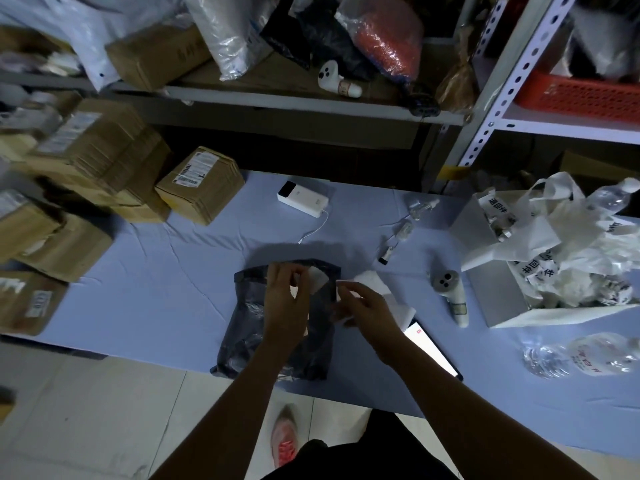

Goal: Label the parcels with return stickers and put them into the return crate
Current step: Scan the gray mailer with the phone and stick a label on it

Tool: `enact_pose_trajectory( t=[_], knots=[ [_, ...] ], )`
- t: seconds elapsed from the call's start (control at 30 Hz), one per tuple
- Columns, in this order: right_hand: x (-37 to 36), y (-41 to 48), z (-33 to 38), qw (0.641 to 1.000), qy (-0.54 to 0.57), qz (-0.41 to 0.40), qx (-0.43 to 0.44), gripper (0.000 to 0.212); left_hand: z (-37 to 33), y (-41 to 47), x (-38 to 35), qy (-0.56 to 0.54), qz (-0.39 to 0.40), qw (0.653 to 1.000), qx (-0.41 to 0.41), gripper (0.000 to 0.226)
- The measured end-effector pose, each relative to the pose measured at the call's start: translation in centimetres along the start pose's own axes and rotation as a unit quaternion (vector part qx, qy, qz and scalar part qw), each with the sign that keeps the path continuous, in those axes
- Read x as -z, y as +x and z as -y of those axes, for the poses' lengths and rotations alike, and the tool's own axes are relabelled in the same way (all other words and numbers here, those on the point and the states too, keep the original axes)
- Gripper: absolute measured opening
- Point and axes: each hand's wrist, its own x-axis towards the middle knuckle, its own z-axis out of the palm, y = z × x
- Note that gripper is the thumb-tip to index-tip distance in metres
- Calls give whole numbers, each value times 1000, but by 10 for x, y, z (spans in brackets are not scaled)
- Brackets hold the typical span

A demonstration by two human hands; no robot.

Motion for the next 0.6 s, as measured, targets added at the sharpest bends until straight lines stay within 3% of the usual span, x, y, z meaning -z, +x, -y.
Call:
enact_pose_trajectory(
  t=[0.1,0.17,0.3,0.37,0.43,0.5,0.6],
  knots=[
    [-25,4,19,987,157,28,-26,19,10,-11,16,30,30,997,-70,4],
    [-37,8,22,976,211,32,-35,20,17,-16,27,48,53,994,-87,12],
    [-54,16,19,976,210,40,-34,38,26,-23,58,67,73,992,-78,21],
    [-58,17,21,983,180,17,-32,42,34,-23,73,107,95,987,-69,41],
    [-66,15,24,994,107,25,-8,40,37,-22,87,11,114,993,16,44],
    [-73,14,23,996,63,55,13,44,37,-18,93,-127,93,980,120,31],
    [-83,14,18,993,9,108,38,50,47,-5,94,-131,93,967,196,24]
  ],
)
